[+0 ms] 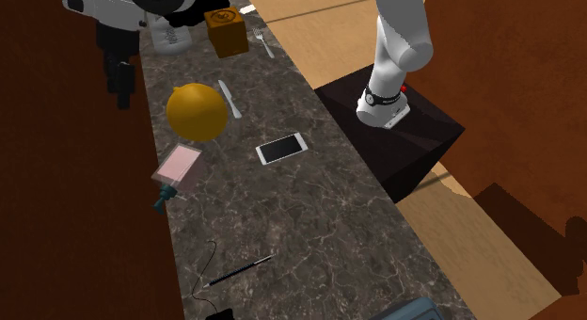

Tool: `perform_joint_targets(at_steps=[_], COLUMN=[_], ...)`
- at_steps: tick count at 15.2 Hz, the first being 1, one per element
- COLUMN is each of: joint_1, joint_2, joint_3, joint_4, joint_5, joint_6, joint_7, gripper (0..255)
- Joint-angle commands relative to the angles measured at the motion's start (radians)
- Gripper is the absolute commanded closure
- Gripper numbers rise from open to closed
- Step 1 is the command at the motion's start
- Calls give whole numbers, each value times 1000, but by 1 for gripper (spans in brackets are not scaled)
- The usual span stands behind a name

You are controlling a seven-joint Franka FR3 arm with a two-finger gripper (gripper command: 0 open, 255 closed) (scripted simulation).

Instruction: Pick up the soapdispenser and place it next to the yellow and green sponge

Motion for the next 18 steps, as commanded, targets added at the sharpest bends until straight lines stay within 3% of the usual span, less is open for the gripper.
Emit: perform_joint_targets(at_steps=[1,6,7,16,17,18], joint_1=[2,2,2,2,2,30], joint_2=[4,4,4,4,4,24], joint_3=[0,0,0,0,0,-8], joint_4=[2,2,2,2,2,24], joint_5=[-1,-1,-1,-1,-1,-46], joint_6=[3,3,3,3,3,-7], joint_7=[1,1,1,1,1,17], gripper=[0,0,255,255,0,0])
